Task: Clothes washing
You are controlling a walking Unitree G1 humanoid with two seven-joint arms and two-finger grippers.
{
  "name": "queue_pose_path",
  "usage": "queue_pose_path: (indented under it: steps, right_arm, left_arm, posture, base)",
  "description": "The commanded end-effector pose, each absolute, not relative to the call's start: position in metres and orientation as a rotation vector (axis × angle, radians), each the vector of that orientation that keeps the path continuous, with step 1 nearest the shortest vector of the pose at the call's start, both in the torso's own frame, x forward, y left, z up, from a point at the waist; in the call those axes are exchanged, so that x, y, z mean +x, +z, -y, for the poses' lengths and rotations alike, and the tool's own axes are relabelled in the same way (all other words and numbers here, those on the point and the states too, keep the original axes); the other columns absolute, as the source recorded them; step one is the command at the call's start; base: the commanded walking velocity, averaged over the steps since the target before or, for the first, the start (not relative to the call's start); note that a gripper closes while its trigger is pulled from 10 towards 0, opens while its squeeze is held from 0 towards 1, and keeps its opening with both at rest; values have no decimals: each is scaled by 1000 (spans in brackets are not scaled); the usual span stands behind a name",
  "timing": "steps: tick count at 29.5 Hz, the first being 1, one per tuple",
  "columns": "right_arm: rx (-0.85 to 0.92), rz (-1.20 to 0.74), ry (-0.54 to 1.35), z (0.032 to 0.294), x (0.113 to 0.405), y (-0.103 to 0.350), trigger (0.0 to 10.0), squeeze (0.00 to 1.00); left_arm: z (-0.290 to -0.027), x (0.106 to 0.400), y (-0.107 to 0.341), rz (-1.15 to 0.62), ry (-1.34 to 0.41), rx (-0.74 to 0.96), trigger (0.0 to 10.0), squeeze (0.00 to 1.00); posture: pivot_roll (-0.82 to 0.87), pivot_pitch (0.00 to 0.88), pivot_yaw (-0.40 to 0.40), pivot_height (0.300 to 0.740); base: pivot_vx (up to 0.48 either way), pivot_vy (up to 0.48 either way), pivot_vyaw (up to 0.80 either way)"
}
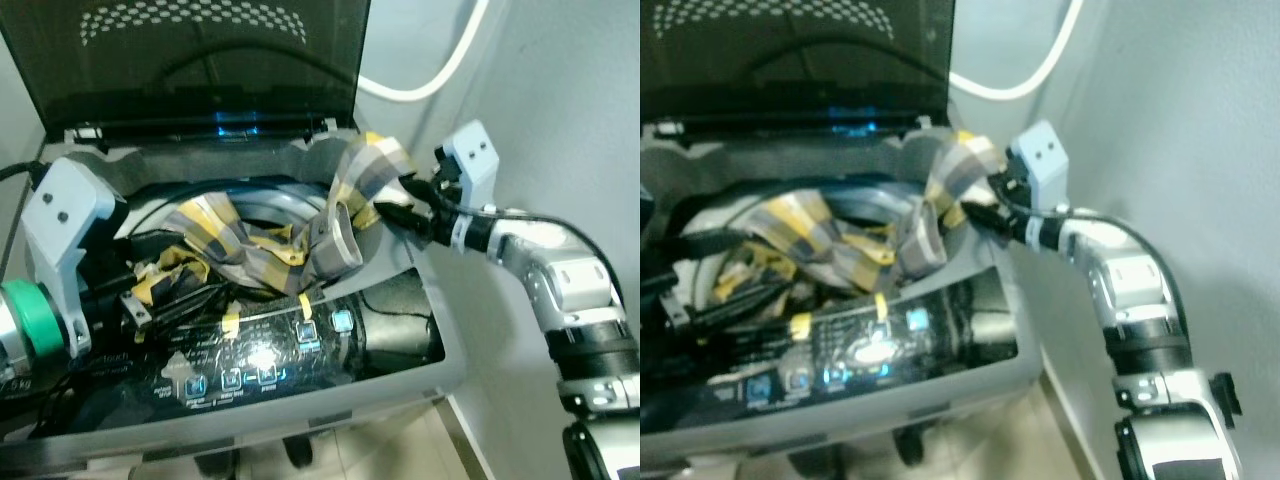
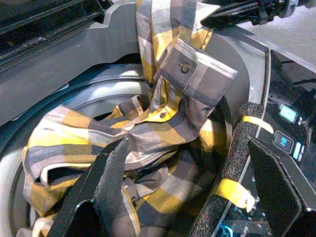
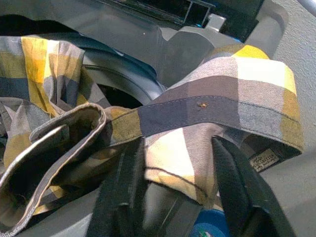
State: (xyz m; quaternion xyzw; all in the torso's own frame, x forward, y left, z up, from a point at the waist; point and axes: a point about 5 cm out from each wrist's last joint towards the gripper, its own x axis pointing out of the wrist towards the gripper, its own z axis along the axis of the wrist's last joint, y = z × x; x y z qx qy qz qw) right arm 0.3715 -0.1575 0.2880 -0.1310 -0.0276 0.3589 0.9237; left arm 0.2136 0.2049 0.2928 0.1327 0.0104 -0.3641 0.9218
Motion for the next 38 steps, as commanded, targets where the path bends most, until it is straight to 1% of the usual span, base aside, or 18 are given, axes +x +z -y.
queue_pose_path:
  steps: [1,4,15,17,18,20,21,22,23,25,26,30,32,33,35,37,38]
  right_arm:
    - [-282,-35,787,151,375,270,0,0]
    - [-299,-56,809,149,376,267,0,0]
    - [-246,-55,860,144,375,269,0,0]
    - [-177,-1,889,134,373,278,0,0]
    - [-170,7,895,132,373,279,0,0]
    - [-171,62,928,117,369,283,0,0]
    - [-171,62,928,117,369,283,0,0]
    - [-125,123,965,96,363,291,0,0]
    - [-114,162,996,84,359,295,9294,0]
    - [-108,203,1031,73,354,300,9294,0]
    - [-81,229,1082,59,348,303,10000,0]
    - [5,266,1279,11,322,305,10000,0]
    - [17,267,1355,-6,311,302,10000,0]
    - [17,267,1355,-6,311,302,10000,0]
    - [33,264,1425,-21,301,299,10000,0]
    - [137,272,1547,-38,283,304,10000,0]
    - [186,268,1576,-43,279,307,10000,0]
  left_arm:
    - [-200,210,290,-19,-774,278,10000,0]
    - [-200,209,290,-21,-771,277,10000,0]
    - [-201,208,288,-22,-763,273,10000,0]
    - [-201,209,290,-16,-766,274,10000,0]
    - [-201,210,290,-15,-766,275,10000,0]
    - [-200,210,291,-8,-770,275,10000,0]
    - [-200,210,291,-8,-770,275,10000,0]
    - [-199,212,293,3,-779,270,10000,0]
    - [-198,212,293,9,-785,266,10000,0]
    - [-197,213,294,14,-792,261,10000,0]
    - [-197,213,295,16,-794,262,10000,0]
    - [-195,213,296,27,-803,257,10000,0]
    - [-194,212,297,34,-812,252,10000,0]
    - [-194,212,297,34,-812,252,10000,0]
    - [-194,211,298,42,-827,245,10000,0]
    - [-193,208,300,56,-847,235,10000,0]
    - [-193,207,300,61,-854,231,10000,0]
  posture:
    - [142,192,-32,740]
    - [145,193,-34,740]
    - [149,186,-34,740]
    - [146,177,-24,740]
    - [146,177,-24,740]
    - [146,176,-19,740]
    - [146,176,-19,740]
    - [142,175,-14,740]
    - [138,175,-10,740]
    - [139,175,-9,740]
    - [138,174,-6,740]
    - [140,174,-5,740]
    - [143,177,-5,740]
    - [143,177,-5,740]
    - [148,179,-6,740]
    - [150,180,-8,740]
    - [150,180,-8,740]
  base:
    - [0,0,0]
    - [0,0,0]
    - [0,0,0]
    - [0,0,0]
    - [0,0,0]
    - [0,0,0]
    - [0,0,0]
    - [0,0,0]
    - [0,0,0]
    - [0,0,0]
    - [0,0,0]
    - [0,0,0]
    - [0,0,0]
    - [0,0,0]
    - [0,0,0]
    - [0,0,0]
    - [0,0,0]
